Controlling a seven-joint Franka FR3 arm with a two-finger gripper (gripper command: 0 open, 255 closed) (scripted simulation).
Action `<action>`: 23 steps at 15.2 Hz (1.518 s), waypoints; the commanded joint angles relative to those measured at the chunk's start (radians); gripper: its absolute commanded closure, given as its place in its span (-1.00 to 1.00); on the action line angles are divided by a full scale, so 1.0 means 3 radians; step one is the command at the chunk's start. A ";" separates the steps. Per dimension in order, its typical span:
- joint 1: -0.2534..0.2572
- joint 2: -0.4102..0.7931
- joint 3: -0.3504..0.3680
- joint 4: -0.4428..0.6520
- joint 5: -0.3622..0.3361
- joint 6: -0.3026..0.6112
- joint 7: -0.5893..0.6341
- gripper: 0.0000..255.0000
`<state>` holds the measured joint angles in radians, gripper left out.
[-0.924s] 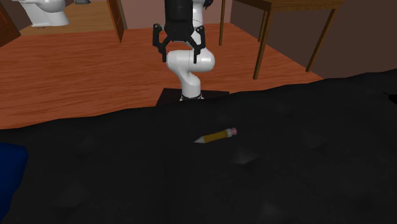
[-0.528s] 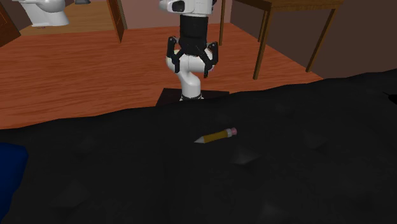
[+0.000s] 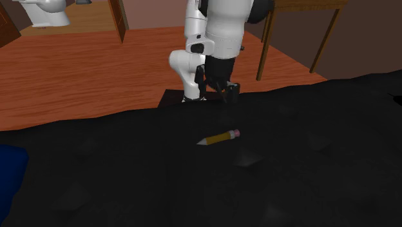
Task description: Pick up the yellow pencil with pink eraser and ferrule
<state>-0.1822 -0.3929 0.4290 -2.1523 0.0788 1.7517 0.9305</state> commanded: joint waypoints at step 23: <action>-0.0222 0.1044 0.0390 0.0180 -0.0134 0.0410 0.1697 1.00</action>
<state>-0.2489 -0.0820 0.5460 -2.0910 0.0380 1.8823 1.4396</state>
